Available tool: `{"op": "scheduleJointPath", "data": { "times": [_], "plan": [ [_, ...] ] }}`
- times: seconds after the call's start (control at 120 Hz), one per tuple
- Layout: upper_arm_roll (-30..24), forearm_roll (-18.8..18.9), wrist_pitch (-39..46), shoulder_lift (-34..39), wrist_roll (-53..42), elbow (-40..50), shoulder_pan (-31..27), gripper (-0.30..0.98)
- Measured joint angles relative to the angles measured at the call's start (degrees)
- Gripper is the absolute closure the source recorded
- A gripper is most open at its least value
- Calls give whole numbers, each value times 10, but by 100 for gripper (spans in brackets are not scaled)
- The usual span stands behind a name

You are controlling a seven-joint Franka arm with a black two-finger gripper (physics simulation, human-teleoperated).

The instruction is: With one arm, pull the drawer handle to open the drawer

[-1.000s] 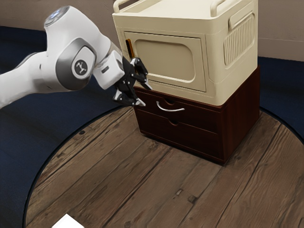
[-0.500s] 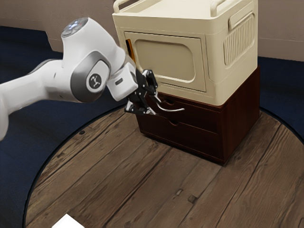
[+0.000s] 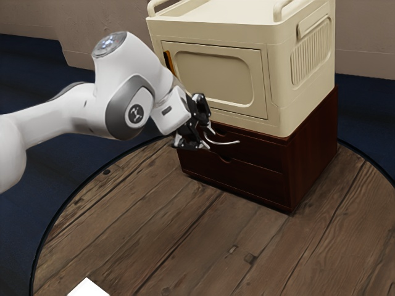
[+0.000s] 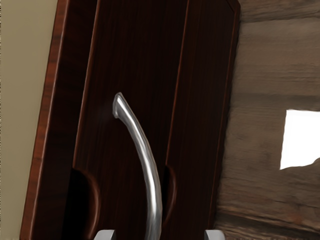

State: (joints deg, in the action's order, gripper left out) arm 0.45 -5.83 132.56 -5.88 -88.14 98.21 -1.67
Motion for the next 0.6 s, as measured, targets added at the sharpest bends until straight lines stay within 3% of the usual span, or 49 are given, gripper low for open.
{"op": "scheduleJointPath", "data": {
  "times": [0.6],
  "plan": [
    [-5, -13, 19, -13, 19, 4, -1, 55]
  ]
}}
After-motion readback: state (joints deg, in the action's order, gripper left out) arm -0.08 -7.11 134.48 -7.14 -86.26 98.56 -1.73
